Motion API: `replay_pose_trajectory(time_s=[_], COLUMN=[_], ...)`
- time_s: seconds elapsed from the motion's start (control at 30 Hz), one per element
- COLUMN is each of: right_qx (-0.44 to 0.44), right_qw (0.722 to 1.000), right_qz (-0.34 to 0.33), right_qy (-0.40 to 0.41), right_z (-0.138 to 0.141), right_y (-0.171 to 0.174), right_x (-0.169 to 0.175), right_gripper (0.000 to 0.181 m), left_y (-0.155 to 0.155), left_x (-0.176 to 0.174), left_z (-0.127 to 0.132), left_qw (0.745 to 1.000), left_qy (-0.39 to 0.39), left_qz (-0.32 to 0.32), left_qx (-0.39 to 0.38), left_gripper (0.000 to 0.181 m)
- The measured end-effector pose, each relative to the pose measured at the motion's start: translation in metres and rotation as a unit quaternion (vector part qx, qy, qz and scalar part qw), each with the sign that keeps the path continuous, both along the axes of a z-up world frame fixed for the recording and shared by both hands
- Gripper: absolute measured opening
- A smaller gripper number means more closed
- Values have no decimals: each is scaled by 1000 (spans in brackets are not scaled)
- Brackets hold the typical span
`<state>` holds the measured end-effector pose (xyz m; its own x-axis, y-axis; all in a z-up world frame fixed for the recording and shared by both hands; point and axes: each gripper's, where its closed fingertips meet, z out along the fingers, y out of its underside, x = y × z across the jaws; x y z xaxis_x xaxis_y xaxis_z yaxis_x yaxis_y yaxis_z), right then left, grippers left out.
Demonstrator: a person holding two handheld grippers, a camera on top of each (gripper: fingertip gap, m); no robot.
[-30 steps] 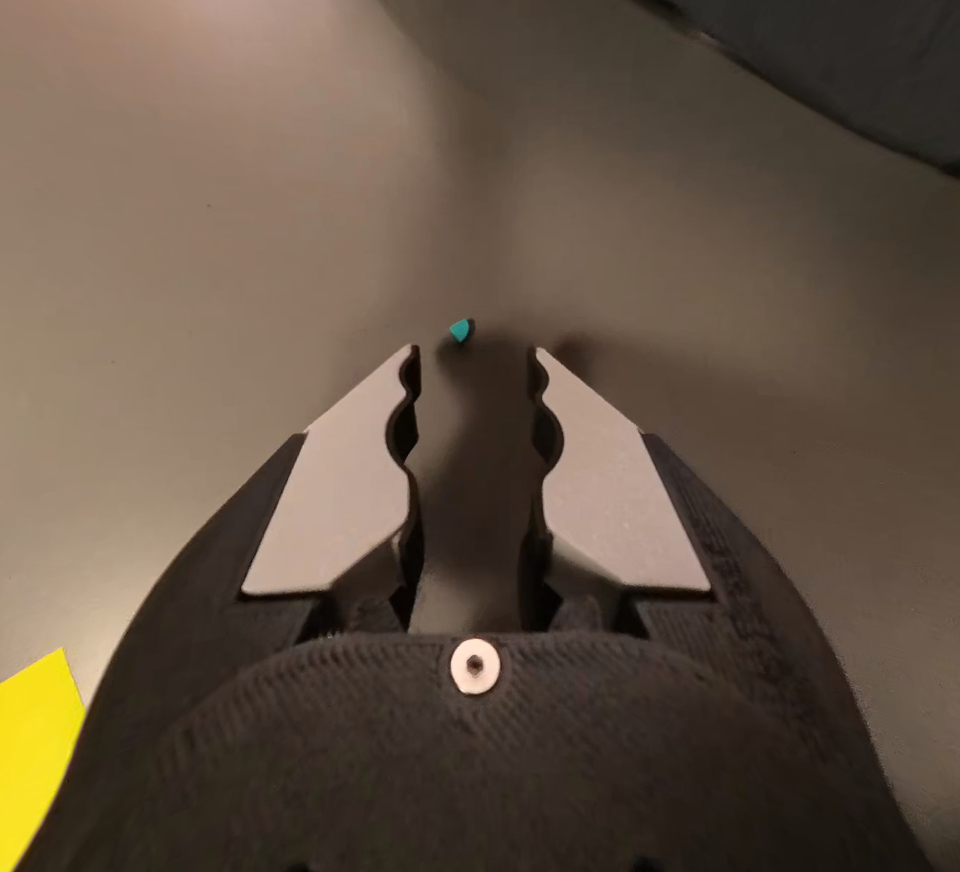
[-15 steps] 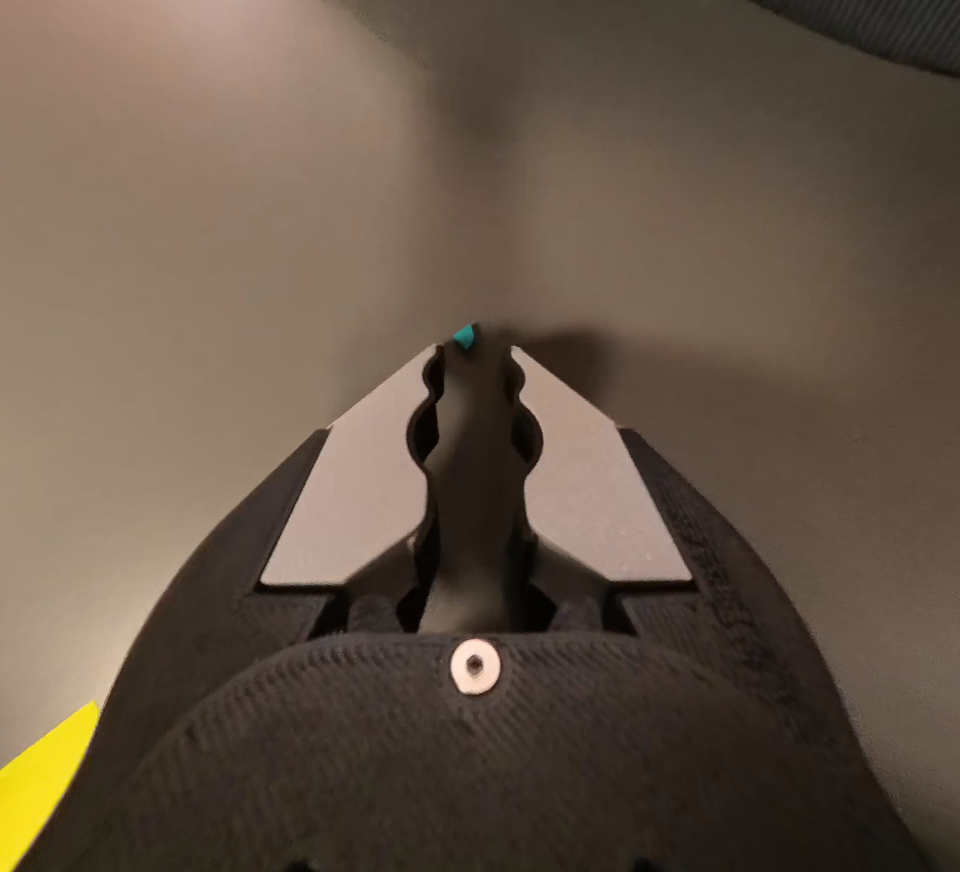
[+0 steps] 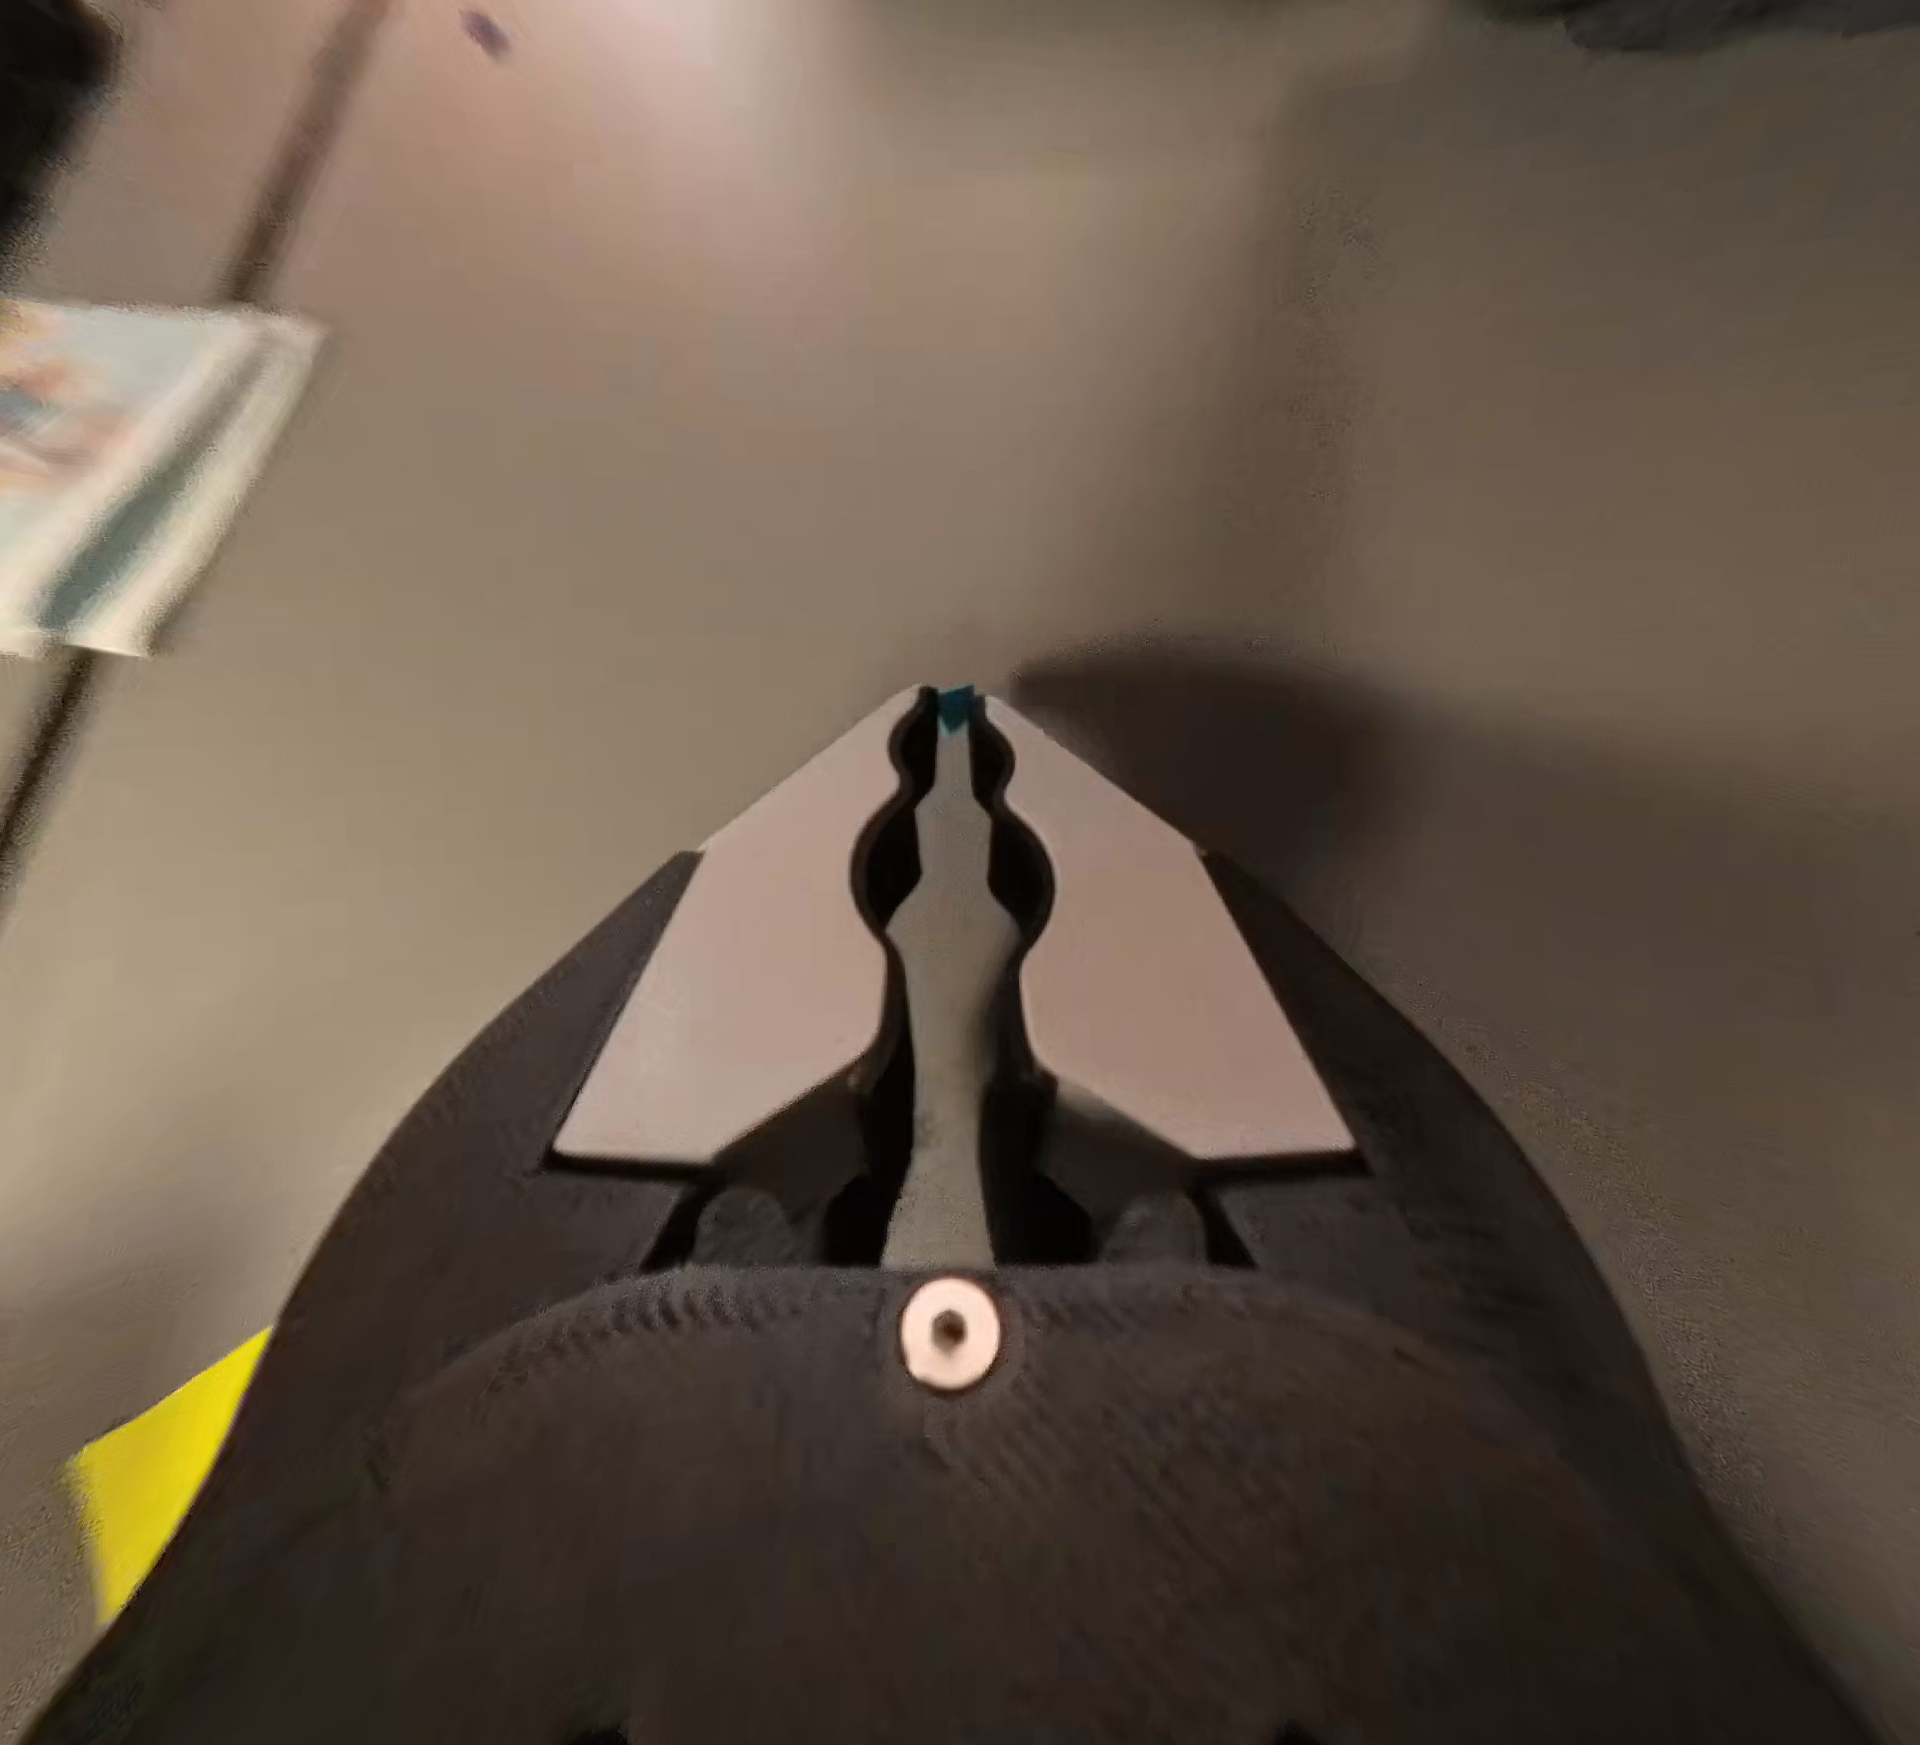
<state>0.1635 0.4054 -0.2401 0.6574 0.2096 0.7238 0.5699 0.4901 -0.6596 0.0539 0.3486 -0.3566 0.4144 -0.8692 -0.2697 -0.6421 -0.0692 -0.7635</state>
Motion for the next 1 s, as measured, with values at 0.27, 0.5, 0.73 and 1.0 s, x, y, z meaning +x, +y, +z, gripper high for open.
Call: replay_pose_trajectory(time_s=[0.27,0.5,0.73,1.0], right_qx=[-15,-135,-391,-369], right_qw=[986,898,800,788], right_qz=[167,412,413,429], right_qy=[-8,-74,-192,-243], right_z=[6,8,-42,-46], right_y=[-75,-194,-221,-243], right_x=[-86,-267,-370,-379], right_gripper=[4,5,35,71], left_y=[-69,-164,-190,-195], left_x=[-96,-288,-332,-328], left_z=[141,95,77,77], left_qw=[949,794,733,747], left_qy=[-136,-50,33,-64], left_qz=[226,604,676,653], left_qx=[172,-45,-69,-105], left_gripper=[5,6,57,65])
